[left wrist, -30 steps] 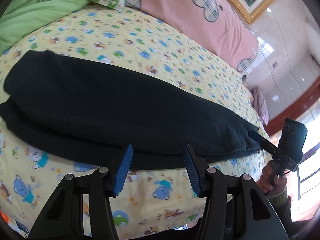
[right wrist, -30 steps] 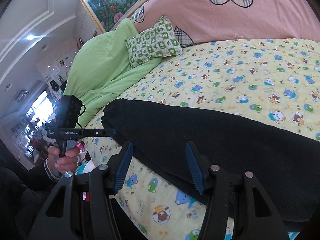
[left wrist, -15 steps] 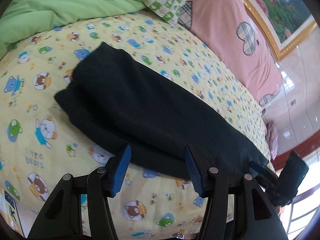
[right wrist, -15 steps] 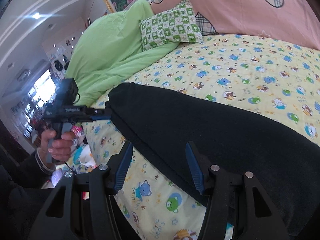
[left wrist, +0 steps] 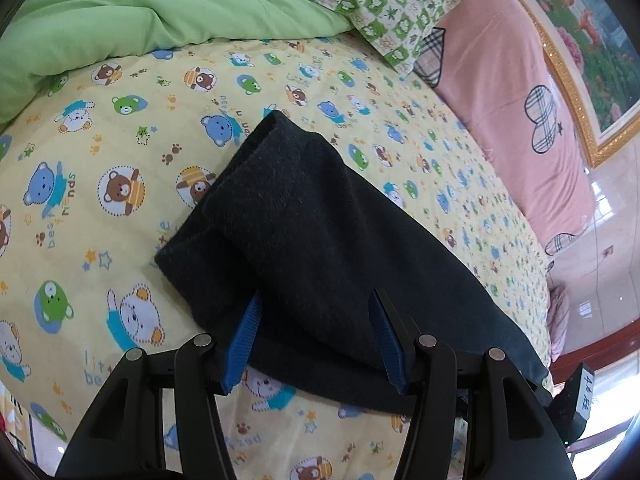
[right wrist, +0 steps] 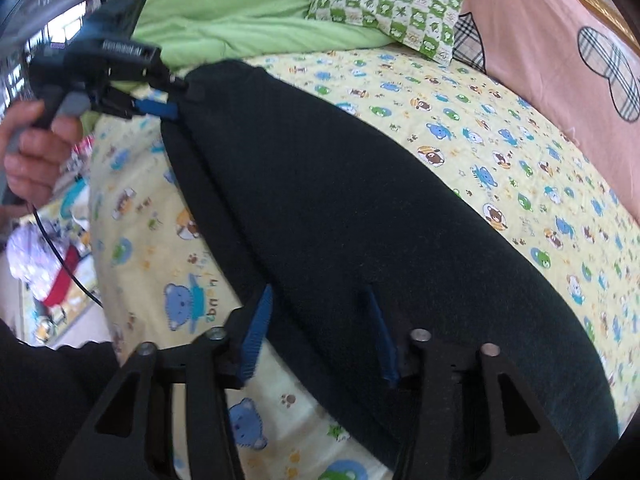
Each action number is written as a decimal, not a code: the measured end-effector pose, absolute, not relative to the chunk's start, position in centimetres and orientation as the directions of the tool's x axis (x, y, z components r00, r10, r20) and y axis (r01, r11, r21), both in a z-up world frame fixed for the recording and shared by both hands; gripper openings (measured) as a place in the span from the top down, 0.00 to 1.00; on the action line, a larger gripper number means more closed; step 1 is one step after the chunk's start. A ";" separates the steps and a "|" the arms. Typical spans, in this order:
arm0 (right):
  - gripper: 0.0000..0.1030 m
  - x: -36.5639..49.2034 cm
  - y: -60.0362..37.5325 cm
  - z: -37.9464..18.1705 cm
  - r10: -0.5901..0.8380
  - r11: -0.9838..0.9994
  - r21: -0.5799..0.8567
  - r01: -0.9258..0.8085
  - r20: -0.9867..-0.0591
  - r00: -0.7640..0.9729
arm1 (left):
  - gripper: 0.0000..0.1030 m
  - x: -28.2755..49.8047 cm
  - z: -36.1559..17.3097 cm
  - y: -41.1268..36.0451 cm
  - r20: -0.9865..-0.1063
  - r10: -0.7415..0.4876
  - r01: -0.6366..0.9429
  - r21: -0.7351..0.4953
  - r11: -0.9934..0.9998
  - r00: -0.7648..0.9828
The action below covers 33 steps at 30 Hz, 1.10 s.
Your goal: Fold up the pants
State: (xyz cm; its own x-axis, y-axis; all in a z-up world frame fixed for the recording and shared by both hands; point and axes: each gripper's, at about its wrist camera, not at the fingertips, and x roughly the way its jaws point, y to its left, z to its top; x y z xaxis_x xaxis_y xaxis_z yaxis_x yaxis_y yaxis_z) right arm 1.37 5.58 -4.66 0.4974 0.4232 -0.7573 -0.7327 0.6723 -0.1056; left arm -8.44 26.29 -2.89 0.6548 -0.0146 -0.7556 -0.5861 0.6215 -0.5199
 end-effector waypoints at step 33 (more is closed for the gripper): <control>0.65 0.5 2.1 -1.6 0.634 0.677 0.206 -0.706 -0.650 0.419 | 0.39 -13.6 -1.5 25.3 -0.755 0.155 -0.640 -0.407 0.651 0.638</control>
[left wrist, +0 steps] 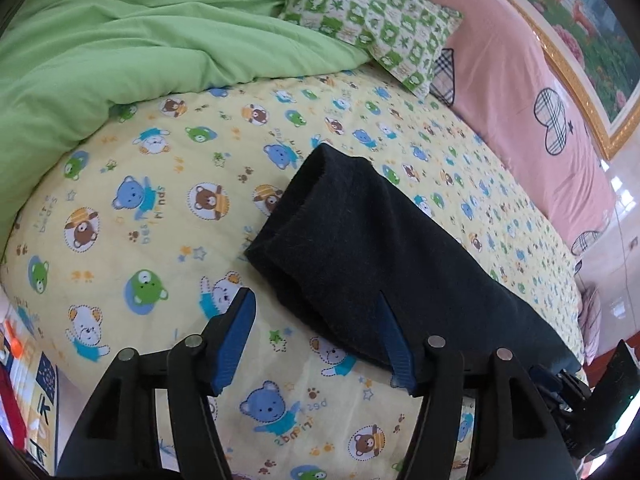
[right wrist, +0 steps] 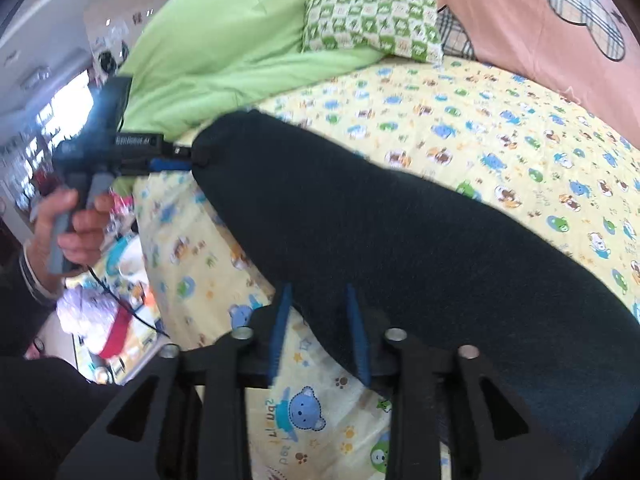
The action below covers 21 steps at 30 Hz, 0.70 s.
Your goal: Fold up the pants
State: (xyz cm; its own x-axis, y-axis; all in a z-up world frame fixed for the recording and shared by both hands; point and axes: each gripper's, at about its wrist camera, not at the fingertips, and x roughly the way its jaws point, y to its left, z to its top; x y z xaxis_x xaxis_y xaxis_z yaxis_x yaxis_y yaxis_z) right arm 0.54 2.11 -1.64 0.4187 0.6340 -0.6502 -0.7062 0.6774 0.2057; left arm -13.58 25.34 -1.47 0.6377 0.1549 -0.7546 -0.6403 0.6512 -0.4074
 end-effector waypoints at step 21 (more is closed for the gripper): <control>0.65 19.4 6.4 -4.1 0.579 0.729 0.411 -0.548 -0.797 0.173 | 0.40 -10.1 -4.0 28.0 -0.787 0.086 -0.643 -0.429 0.634 0.611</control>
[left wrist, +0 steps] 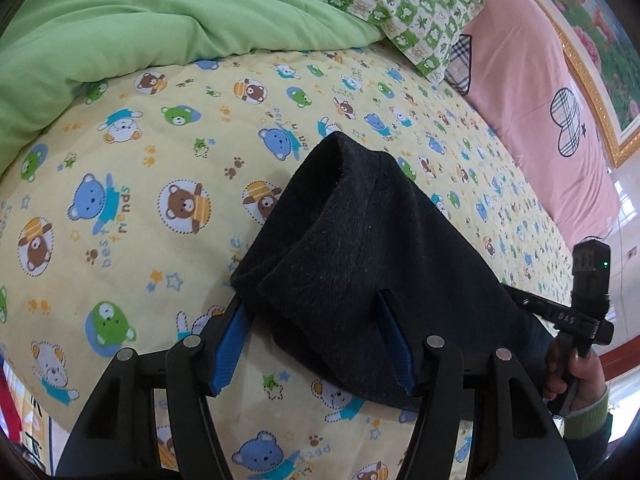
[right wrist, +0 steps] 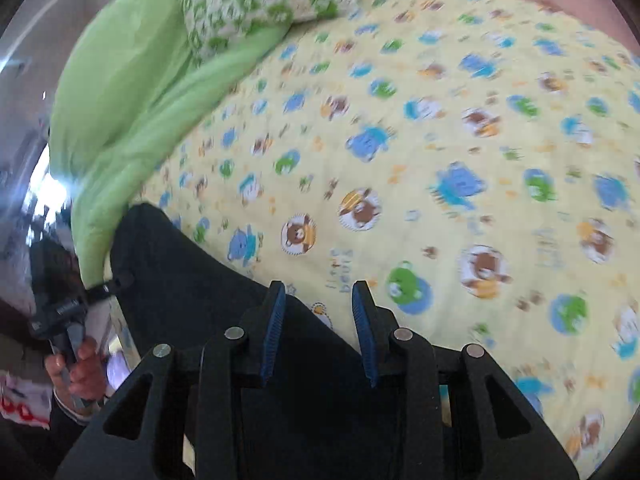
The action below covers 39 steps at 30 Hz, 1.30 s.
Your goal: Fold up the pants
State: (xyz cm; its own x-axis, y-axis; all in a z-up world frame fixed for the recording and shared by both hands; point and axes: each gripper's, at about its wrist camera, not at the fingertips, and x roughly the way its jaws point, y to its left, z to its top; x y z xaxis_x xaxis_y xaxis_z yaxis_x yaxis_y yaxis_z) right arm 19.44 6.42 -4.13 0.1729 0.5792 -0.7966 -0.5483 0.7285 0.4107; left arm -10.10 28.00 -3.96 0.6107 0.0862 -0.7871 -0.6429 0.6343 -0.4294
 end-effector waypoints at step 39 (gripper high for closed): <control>0.62 5.8 -8.7 -0.3 0.503 0.863 0.389 -0.321 -0.612 0.611 | 0.39 -6.5 3.3 19.5 -0.685 0.111 -0.436 -0.323 0.840 0.720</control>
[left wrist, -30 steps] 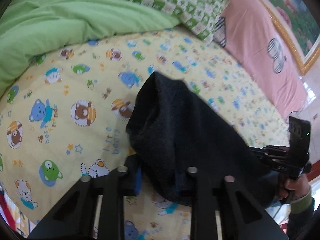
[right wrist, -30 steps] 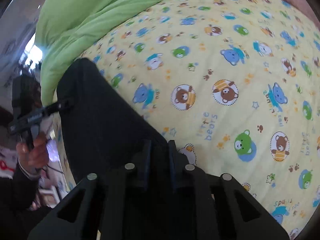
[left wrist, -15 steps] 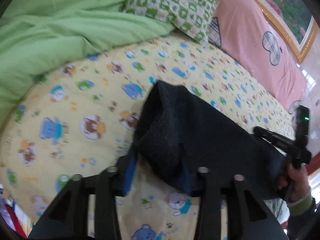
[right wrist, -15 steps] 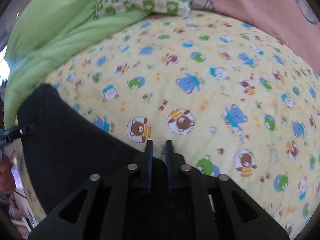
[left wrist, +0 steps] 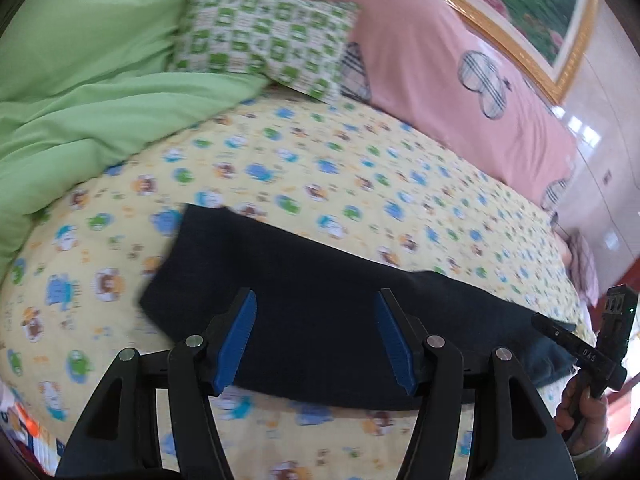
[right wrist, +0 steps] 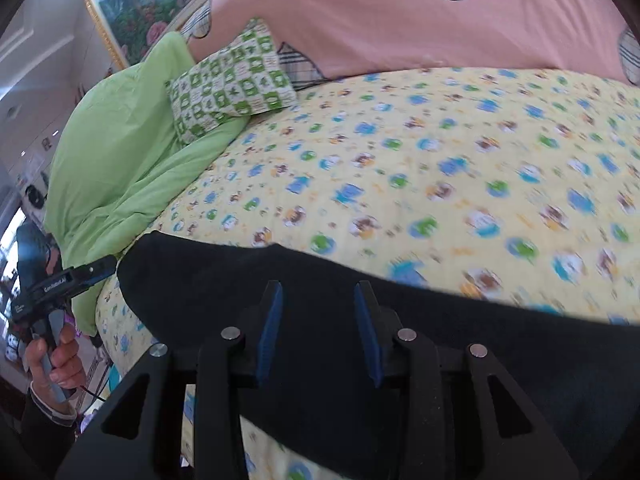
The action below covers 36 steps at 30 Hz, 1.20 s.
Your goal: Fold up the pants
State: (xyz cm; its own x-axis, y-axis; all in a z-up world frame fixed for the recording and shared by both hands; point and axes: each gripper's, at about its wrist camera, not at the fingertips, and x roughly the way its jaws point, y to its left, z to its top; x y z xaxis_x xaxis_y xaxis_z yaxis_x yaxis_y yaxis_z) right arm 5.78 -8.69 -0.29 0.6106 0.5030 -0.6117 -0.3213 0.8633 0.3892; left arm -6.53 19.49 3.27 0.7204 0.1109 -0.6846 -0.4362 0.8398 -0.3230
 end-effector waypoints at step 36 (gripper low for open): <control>0.39 -8.2 -29.0 -4.5 0.179 0.786 0.565 0.251 -0.597 0.782 | 0.25 9.6 5.0 -5.4 -0.748 -0.280 0.155 -0.234 0.960 0.602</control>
State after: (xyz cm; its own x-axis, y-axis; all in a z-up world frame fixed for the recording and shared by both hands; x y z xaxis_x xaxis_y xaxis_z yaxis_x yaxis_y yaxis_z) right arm -8.21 -28.98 -4.46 0.7818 0.1795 -0.5971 0.2508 0.7863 0.5647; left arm 9.56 -5.41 5.02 0.6019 -0.2798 -0.7480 0.1550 0.9597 -0.2343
